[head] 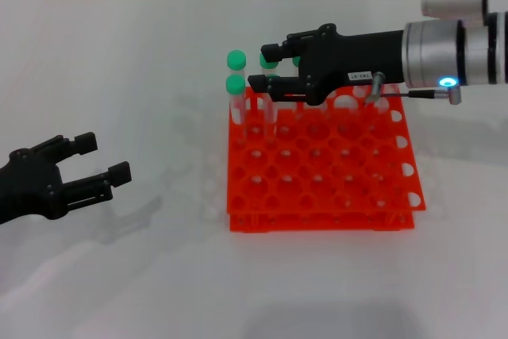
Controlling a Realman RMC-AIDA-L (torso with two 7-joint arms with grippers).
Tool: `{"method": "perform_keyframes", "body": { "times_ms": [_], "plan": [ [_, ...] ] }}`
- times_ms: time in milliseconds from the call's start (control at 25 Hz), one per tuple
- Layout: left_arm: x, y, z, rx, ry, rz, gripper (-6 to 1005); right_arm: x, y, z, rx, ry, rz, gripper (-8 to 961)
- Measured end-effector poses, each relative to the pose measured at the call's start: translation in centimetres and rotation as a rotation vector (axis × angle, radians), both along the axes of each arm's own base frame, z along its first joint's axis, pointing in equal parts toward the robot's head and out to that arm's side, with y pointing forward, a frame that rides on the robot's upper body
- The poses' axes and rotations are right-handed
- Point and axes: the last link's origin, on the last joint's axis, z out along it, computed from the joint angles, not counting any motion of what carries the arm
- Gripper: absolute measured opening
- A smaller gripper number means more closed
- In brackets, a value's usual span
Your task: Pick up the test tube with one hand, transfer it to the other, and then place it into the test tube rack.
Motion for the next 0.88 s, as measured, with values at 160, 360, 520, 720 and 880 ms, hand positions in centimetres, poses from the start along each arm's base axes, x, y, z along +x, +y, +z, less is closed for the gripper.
{"method": "perform_keyframes", "body": {
  "times_ms": [160,360,520,720,880],
  "plan": [
    [0.1,0.0,0.0,0.002,-0.002,-0.007,895,0.6,-1.2,1.8,0.007,0.043,0.021,517],
    [0.1,0.0,0.3,0.015,0.003,-0.02,895,2.7,-3.4,4.9,0.032,0.111,0.028,519],
    [0.1,0.0,0.5,0.028,0.01,-0.043,895,5.4,-4.7,6.9,0.046,0.163,0.002,521],
    [0.4,-0.1,0.5,0.031,0.016,-0.086,895,8.6,-6.2,7.4,0.084,0.186,-0.017,523],
    [1.0,0.0,0.3,0.004,0.001,-0.128,895,10.4,-7.3,6.7,0.071,0.187,-0.031,525]
  ]
}}
